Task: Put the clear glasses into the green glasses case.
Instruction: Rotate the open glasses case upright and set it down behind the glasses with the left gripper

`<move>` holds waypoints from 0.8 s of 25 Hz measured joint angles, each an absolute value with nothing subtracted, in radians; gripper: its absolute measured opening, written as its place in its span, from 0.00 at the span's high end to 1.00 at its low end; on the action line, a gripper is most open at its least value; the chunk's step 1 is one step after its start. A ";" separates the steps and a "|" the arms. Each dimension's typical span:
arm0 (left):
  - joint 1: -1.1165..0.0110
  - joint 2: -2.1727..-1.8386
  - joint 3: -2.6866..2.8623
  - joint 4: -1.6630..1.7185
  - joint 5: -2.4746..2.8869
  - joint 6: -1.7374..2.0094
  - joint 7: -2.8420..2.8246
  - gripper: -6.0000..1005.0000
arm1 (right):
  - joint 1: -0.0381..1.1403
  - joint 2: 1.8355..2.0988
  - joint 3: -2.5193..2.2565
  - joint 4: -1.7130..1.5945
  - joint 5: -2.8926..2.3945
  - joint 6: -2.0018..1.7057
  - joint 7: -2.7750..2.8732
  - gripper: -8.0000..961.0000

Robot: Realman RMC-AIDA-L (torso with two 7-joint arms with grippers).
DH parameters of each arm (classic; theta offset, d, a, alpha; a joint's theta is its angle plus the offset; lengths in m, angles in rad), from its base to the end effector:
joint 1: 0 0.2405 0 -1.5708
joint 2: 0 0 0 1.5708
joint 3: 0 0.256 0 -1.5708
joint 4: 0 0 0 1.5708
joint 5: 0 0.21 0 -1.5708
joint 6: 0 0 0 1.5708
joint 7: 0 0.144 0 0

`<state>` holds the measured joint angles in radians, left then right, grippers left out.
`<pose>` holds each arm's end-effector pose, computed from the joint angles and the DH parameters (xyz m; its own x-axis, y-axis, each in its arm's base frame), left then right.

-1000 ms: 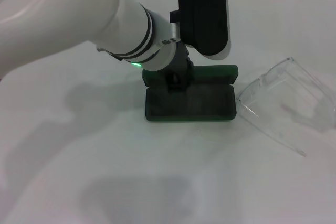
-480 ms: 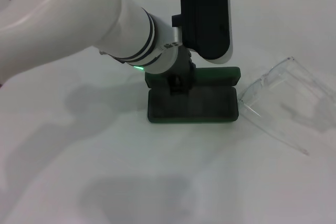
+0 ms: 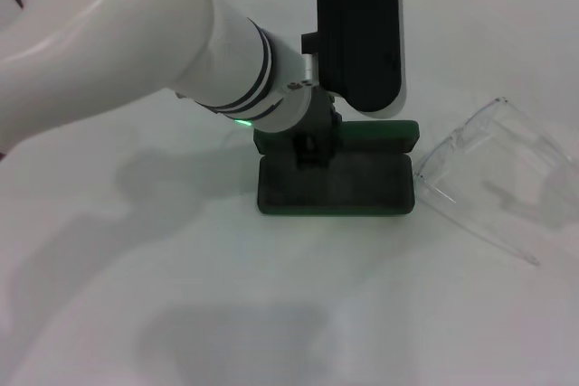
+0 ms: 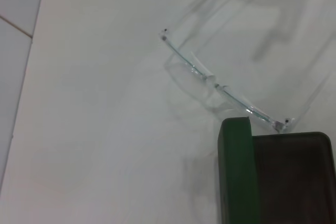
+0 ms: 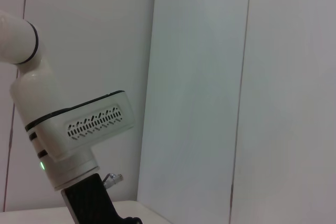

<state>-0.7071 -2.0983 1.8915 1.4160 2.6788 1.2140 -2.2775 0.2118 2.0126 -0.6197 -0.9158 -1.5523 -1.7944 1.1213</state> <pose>-0.0875 0.3476 -0.0830 0.8870 -0.1433 -0.4389 -0.2962 -0.9058 -0.3028 0.2933 0.2648 0.1169 0.7651 0.1330 -0.6300 -0.2966 -0.7957 -0.5281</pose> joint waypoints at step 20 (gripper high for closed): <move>-0.705 -2.098 1.886 1.428 2.683 1.213 -2.282 0.77 | 0.212 2.013 -0.594 -0.907 -1.552 -1.815 1.121 0.10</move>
<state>-0.7052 -2.0979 1.8859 1.4282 2.6832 1.2132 -2.2817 0.2123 2.0126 -0.5936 -0.9065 -1.5523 -1.8148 1.1213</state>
